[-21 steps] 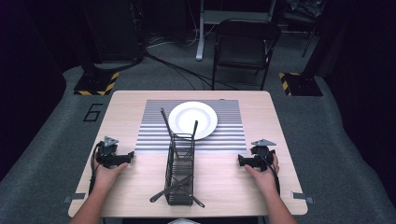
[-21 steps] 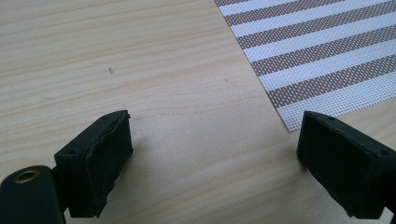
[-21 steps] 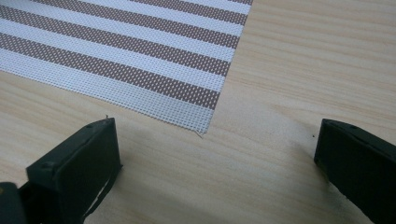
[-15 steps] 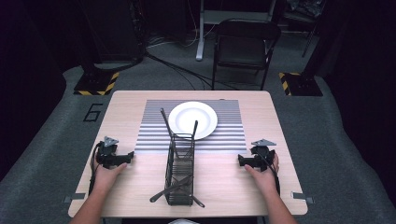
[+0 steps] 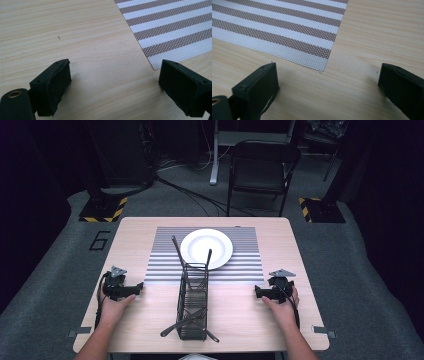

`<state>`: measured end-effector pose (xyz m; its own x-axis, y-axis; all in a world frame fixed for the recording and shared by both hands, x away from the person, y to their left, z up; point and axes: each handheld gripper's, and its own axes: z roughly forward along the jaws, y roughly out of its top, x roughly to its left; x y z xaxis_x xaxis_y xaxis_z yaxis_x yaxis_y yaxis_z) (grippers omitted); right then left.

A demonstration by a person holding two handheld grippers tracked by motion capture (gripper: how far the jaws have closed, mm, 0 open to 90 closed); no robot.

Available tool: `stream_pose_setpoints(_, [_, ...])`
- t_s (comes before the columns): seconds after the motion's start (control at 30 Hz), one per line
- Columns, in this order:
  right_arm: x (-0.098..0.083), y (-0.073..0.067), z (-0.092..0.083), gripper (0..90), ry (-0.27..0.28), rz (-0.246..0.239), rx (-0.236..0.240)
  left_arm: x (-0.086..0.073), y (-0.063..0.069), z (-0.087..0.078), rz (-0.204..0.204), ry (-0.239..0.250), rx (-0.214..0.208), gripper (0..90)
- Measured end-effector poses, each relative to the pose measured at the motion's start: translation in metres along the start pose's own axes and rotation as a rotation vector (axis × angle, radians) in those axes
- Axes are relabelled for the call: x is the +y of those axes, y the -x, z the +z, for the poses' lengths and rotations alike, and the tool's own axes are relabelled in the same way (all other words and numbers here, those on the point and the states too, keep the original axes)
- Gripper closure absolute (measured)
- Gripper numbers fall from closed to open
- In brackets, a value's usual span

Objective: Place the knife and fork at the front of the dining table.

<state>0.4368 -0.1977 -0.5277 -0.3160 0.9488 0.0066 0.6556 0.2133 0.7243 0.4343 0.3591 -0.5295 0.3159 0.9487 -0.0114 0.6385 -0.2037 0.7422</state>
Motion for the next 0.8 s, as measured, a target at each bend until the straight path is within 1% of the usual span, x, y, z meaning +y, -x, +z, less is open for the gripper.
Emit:
stream_pose_setpoints(0.17, [0.000, -0.003, -0.001, 11.5, 0.016, -0.001, 0.005, 0.000, 0.000, 0.000, 0.000, 0.000, 0.000, 10.6])
stream_pose_setpoints(0.2, [0.000, -0.003, -0.002, 14.0, 0.017, -0.009, 0.006, 0.000, 0.000, 0.000, 0.000, 0.000, -0.001, 10.6])
stream_pose_setpoints(0.23, [0.000, -0.004, -0.002, 15.0, 0.018, -0.002, 0.007, 0.000, 0.000, 0.000, 0.000, 0.000, -0.001, 10.6])
stream_pose_setpoints(0.27, [0.001, -0.004, -0.002, 15.9, 0.014, -0.004, 0.009, 0.000, 0.000, 0.000, 0.000, 0.000, -0.001, 10.6])
stream_pose_setpoints(0.33, [0.002, -0.004, -0.003, 22.3, 0.013, -0.004, 0.013, 0.000, 0.000, 0.000, -0.001, 0.000, 0.000, 10.6])
stream_pose_setpoints(0.37, [0.003, -0.003, -0.004, 25.2, 0.007, -0.010, 0.015, 0.000, 0.000, 0.000, 0.000, 0.001, 0.000, 10.6])
stream_pose_setpoints(0.43, [0.005, -0.004, -0.006, 30.6, -0.008, -0.004, 0.020, 0.000, 0.000, 0.000, 0.000, 0.000, 0.000, 10.6])
stream_pose_setpoints(0.5, [0.006, -0.004, -0.008, 32.4, -0.015, 0.004, 0.036, 0.000, 0.000, 0.000, 0.000, 0.000, 0.000, 10.6])
stream_pose_setpoints(0.57, [0.007, -0.005, -0.011, 34.4, -0.019, 0.008, 0.040, 0.000, 0.000, 0.000, 0.000, 0.000, 0.000, 10.6])
stream_pose_setpoints(0.7, [0.011, -0.008, -0.019, 37.9, -0.008, -0.023, 0.059, 0.000, 0.000, 0.000, 0.000, 0.001, 0.000, 10.6])
stream_pose_setpoints(0.73, [0.012, -0.010, -0.022, 38.7, -0.009, -0.040, 0.060, 0.000, 0.000, 0.000, 0.000, 0.000, 0.000, 10.6])
stream_pose_setpoints(0.8, [0.014, -0.013, -0.025, 39.1, -0.007, -0.055, 0.062, 0.000, 0.000, 0.000, 0.000, 0.000, 0.000, 10.6])
